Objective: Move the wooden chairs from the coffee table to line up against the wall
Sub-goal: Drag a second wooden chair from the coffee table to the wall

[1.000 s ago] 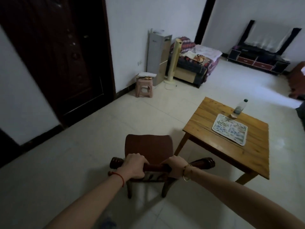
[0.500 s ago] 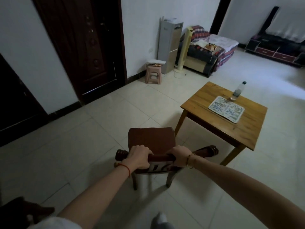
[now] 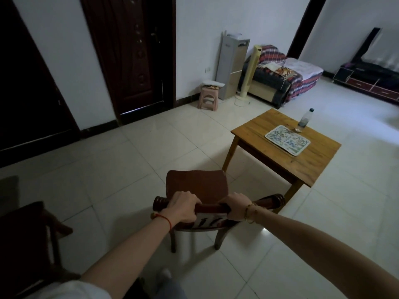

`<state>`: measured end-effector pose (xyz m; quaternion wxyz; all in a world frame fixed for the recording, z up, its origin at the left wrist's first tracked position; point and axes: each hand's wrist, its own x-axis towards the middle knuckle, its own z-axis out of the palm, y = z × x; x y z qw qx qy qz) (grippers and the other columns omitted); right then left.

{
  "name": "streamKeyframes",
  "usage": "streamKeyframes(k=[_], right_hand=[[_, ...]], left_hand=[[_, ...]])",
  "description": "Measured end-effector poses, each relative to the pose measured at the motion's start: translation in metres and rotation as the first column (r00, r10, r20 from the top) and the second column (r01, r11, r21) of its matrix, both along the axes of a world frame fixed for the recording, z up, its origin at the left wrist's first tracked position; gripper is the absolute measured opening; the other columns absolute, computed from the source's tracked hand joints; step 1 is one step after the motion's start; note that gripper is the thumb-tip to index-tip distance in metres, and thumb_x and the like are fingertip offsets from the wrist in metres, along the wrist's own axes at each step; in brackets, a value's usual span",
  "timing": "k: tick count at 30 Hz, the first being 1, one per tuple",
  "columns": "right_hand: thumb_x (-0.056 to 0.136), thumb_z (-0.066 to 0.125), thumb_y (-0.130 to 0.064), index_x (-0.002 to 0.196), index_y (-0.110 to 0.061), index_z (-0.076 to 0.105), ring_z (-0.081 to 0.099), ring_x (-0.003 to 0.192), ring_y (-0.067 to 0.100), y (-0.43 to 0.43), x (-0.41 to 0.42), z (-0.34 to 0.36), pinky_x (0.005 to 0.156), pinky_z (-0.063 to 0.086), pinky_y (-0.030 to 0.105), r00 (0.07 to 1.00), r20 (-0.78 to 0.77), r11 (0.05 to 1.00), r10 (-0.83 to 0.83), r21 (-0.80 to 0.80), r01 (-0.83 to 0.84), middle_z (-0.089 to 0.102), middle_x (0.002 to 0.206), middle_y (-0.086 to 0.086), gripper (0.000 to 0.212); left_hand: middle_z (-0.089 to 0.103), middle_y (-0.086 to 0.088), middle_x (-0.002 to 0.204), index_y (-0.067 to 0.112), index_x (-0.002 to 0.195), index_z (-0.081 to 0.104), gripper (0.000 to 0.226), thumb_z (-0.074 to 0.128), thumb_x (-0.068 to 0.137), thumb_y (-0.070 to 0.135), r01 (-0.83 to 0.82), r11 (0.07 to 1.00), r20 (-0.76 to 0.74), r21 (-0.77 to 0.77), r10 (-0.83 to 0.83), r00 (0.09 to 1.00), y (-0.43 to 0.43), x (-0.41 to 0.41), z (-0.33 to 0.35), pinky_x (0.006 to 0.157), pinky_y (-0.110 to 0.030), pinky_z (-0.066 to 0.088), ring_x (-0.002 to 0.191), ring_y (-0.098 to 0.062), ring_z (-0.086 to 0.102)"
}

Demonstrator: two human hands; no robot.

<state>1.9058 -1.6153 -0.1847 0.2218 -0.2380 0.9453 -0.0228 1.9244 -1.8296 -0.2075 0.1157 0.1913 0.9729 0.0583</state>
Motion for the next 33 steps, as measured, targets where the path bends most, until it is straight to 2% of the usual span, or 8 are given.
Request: streamKeyframes(k=[8,16,20,24,28,33], right_hand=[[0.083,0.061,-0.019,0.118,-0.029,0.067,0.065,0.094,0.018,0.084,0.105,0.002,0.073,0.051,0.027,0.995,0.011,0.995,0.096,0.004,-0.096,0.071,0.102,-0.002,0.036],[0.079,0.064,-0.018,0.126,-0.034,0.062,0.061,0.103,0.019,0.149,0.202,0.006,0.086,0.054,0.035,0.994,0.035,0.995,0.104,0.007,-0.104,0.068,0.111,-0.004,0.049],[0.08,0.064,-0.019,0.122,-0.035,0.063,0.062,0.099,0.018,0.175,0.249,0.007,0.08,0.054,0.032,0.997,0.027,0.997,0.073,0.016,-0.074,0.069,0.108,-0.005,0.046],[0.081,0.064,-0.017,0.12,-0.034,0.065,0.06,0.087,0.014,0.197,0.313,0.003,0.069,0.045,0.024,0.999,0.045,1.0,0.009,-0.005,-0.009,0.071,0.101,-0.005,0.042],[0.081,0.064,-0.02,0.117,-0.036,0.066,0.061,0.084,0.012,0.21,0.382,0.001,0.071,0.049,0.025,0.998,0.034,0.999,-0.043,-0.014,0.044,0.071,0.099,-0.007,0.04],[0.08,0.064,-0.022,0.116,-0.037,0.067,0.065,0.092,0.016,0.233,0.476,0.003,0.077,0.054,0.03,0.994,0.029,0.994,-0.109,-0.012,0.11,0.072,0.101,-0.008,0.039]], left_hand=[[0.073,0.008,0.086,0.037,0.113,0.071,0.039,0.065,0.075,0.03,-0.054,0.999,0.019,0.007,0.054,0.998,0.086,0.123,0.005,0.084,-0.035,0.056,0.084,-0.017,0.067],[0.074,0.006,0.087,0.035,0.113,0.071,0.038,0.064,0.076,0.031,-0.026,1.0,0.038,0.011,0.025,0.999,0.149,0.218,0.012,0.082,-0.032,0.055,0.085,-0.018,0.068],[0.075,0.005,0.094,0.035,0.117,0.07,0.044,0.063,0.074,0.031,0.01,1.0,0.006,0.004,-0.01,1.0,0.174,0.262,0.014,0.084,-0.032,0.054,0.089,-0.019,0.068],[0.075,0.008,0.098,0.036,0.121,0.068,0.046,0.062,0.076,0.031,0.061,0.998,0.006,0.016,-0.061,0.998,0.195,0.316,0.007,0.086,-0.03,0.053,0.092,-0.016,0.068],[0.075,0.009,0.097,0.037,0.121,0.068,0.046,0.062,0.076,0.031,0.126,0.991,-0.015,0.034,-0.126,0.992,0.206,0.373,0.002,0.084,-0.029,0.051,0.091,-0.014,0.068],[0.074,0.008,0.085,0.036,0.11,0.073,0.039,0.063,0.072,0.029,0.17,0.984,0.001,0.044,-0.17,0.985,0.228,0.454,0.007,0.079,-0.03,0.055,0.083,-0.015,0.068]])
